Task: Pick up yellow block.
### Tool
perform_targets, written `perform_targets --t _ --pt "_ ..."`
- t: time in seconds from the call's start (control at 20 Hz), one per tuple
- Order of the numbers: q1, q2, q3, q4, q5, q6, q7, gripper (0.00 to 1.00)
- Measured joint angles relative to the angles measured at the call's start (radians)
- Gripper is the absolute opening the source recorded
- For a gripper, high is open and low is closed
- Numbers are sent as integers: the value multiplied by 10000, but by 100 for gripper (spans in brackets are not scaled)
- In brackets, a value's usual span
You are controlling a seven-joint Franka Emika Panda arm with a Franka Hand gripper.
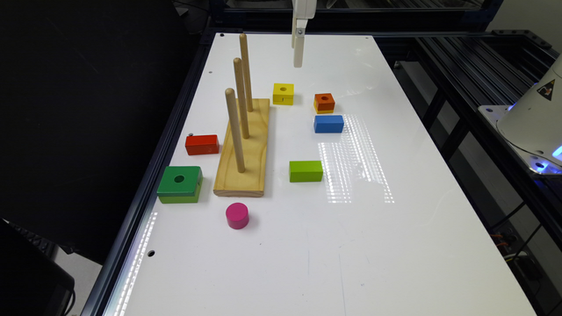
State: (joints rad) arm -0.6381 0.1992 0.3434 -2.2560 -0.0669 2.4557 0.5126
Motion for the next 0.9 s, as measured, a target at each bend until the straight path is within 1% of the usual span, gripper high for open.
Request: perform_targets --t 0.3,0.4,0.5,0.55,0.6,0.9 --pt "1 56 -1 -5 -9 19 0 100" --pt "0 304 -18 -29 -75 237 11 100" --pt "-4 545 -40 -26 -210 468 80 100" --pt "-4 618 -44 -21 -251 534 108 100" --pt "-3 644 -46 -16 -269 554 125 100" --pt "-1 644 -46 -5 -273 554 135 100"
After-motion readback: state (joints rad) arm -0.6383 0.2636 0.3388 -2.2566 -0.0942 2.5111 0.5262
